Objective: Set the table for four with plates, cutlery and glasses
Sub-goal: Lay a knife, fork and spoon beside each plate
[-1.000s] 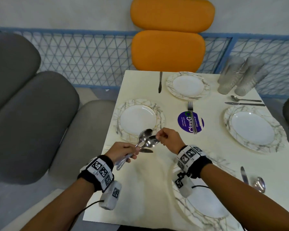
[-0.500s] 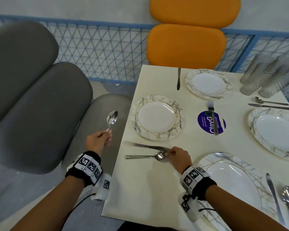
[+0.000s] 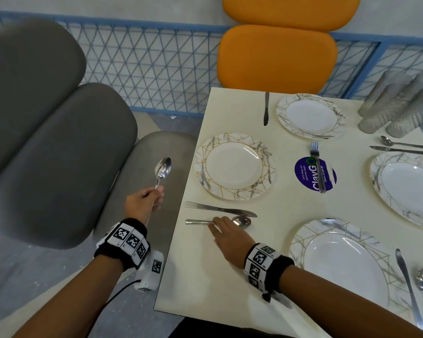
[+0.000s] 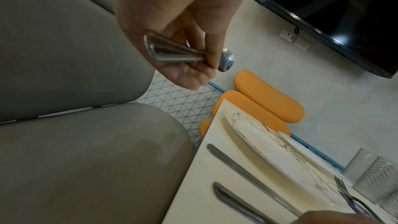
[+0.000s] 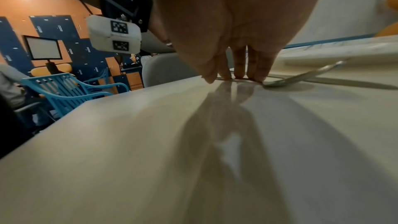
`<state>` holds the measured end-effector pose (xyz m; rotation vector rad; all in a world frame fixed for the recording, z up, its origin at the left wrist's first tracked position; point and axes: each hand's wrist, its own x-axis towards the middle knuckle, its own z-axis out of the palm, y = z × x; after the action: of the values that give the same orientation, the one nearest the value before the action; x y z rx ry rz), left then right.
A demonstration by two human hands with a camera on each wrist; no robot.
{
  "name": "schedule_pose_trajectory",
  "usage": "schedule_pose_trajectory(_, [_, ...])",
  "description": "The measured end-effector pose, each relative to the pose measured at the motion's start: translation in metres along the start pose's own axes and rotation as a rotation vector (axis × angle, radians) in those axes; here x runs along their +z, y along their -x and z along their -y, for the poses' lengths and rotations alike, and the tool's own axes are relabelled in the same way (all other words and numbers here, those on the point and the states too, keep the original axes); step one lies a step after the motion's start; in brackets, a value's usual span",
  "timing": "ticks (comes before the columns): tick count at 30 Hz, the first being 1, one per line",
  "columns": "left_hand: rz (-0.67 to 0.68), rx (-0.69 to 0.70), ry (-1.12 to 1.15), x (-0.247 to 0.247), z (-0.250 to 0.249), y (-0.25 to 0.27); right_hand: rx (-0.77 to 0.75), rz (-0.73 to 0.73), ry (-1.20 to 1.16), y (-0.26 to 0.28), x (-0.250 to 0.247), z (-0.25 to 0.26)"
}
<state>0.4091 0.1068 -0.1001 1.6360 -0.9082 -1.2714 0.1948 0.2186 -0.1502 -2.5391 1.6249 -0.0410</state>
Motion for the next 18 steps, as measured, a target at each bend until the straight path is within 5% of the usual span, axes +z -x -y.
schedule_pose_trajectory(18, [-0.028,0.016,-0.101,0.006,-0.01,0.004,0.027,0.02,0.032,-0.021,0.006,0.01])
